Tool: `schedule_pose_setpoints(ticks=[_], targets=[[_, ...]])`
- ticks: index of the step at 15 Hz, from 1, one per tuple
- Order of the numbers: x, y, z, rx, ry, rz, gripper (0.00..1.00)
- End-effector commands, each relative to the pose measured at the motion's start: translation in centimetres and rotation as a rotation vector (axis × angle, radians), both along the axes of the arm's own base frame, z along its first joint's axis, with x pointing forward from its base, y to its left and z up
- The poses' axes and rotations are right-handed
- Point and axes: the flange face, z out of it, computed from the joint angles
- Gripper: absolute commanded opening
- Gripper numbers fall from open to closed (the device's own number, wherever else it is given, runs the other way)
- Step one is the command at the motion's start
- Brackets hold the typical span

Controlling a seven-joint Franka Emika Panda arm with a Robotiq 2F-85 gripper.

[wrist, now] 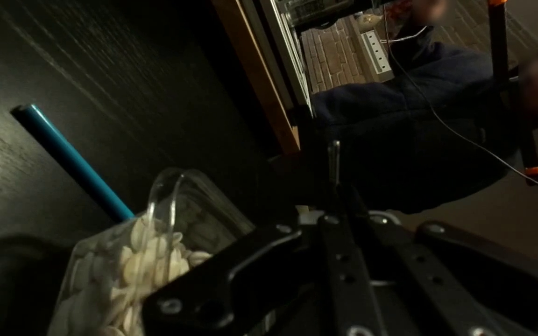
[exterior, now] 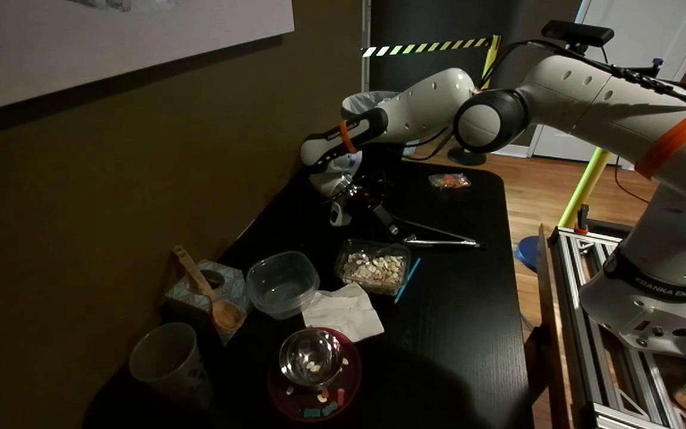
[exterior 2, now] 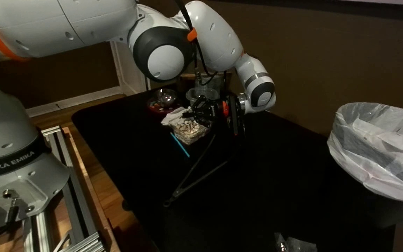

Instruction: Use the spoon to move some of the white objects to the silver bowl

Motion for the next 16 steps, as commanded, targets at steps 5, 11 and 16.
schedule_pose_setpoints(ticks=[5,11,16], targets=[[2.3,1.1,6.3,0.084,-0.142,0.036,0.01],[1.7,2.3,8.2,0.083,-0.203,0.050,0.01],[2.1,2.7,7.9,0.079,-0.204,0.046,0.04]])
